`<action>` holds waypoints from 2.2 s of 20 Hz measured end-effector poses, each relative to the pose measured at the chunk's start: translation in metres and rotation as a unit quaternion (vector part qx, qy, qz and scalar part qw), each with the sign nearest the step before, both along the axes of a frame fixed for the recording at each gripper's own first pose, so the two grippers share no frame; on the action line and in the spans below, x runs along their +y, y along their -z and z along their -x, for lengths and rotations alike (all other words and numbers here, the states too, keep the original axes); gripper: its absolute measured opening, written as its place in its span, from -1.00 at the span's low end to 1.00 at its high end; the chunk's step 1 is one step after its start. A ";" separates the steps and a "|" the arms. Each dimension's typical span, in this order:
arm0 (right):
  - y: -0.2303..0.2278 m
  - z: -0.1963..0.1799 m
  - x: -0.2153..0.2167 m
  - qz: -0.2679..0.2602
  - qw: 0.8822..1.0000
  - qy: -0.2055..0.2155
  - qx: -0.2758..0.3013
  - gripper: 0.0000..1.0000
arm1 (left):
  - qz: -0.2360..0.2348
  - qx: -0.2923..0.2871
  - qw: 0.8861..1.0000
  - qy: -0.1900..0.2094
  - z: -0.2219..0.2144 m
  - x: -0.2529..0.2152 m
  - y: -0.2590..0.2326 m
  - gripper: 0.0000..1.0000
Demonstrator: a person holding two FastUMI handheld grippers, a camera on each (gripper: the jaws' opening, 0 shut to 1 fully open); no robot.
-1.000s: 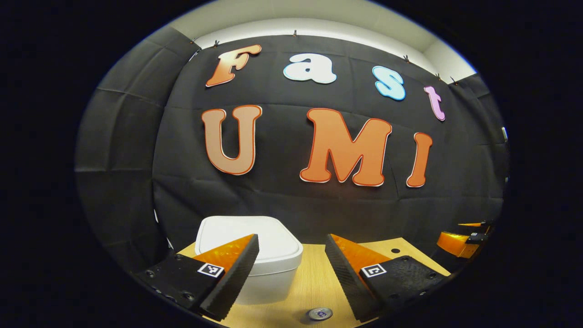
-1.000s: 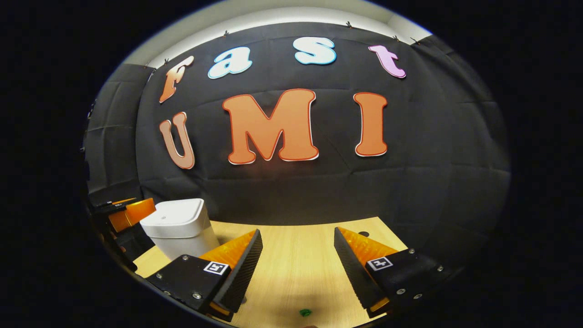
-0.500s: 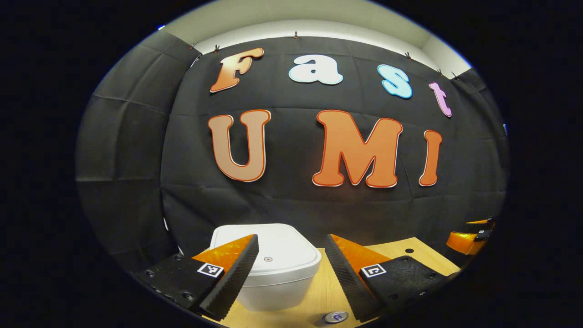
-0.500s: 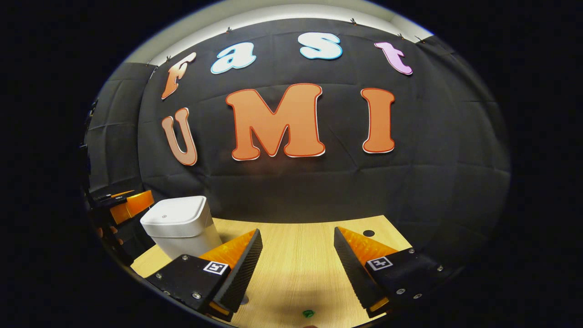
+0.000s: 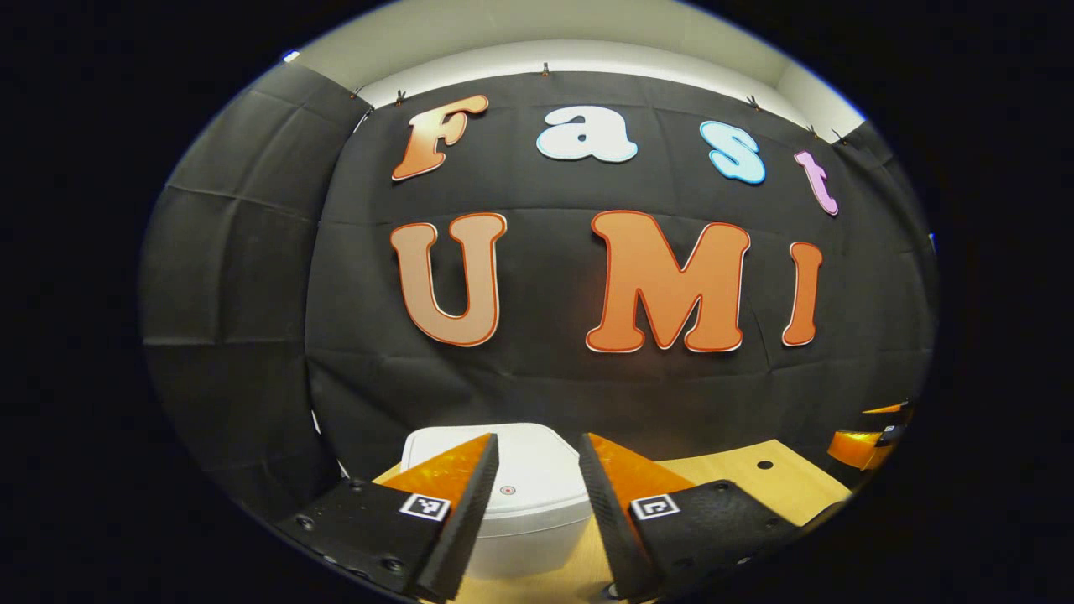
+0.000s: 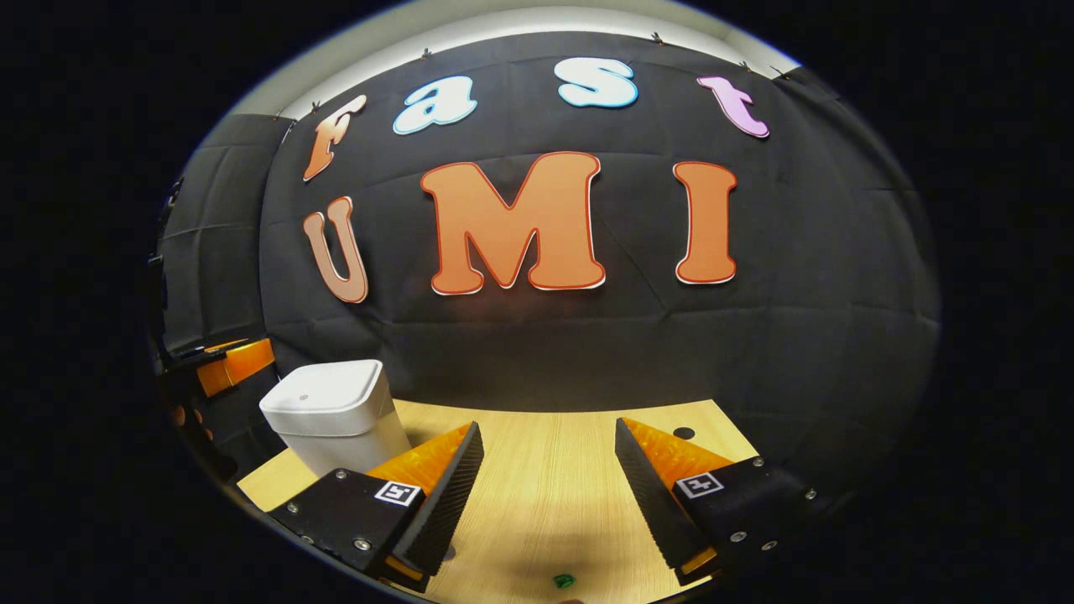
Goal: Press the lid of the desktop garbage bin to open it, pick up the crumpled paper on the desktop and throw it into the bin, then pick up the pop can on the desktop and drop it into the bin, and finally close the garbage bin lid.
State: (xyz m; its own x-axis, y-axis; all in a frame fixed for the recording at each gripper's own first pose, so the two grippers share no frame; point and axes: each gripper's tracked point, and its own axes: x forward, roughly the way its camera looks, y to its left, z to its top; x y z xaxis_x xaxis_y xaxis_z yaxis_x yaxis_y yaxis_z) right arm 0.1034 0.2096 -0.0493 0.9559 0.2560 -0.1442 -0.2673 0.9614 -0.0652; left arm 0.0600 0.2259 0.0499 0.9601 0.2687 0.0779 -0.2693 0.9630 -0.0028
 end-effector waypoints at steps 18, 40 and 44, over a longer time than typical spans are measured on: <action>0.007 -0.009 0.007 -0.007 1.000 -0.003 0.024 0.89 | -0.004 0.100 0.995 0.031 -0.039 0.032 0.004 -1.00; 0.034 -0.020 0.002 -0.007 0.998 0.011 0.066 0.89 | 0.052 0.264 0.961 0.063 -0.071 0.061 0.099 -1.00; 0.034 -0.016 0.002 -0.003 0.998 0.011 0.065 0.89 | 0.062 0.250 0.964 0.063 -0.069 0.061 0.097 -1.00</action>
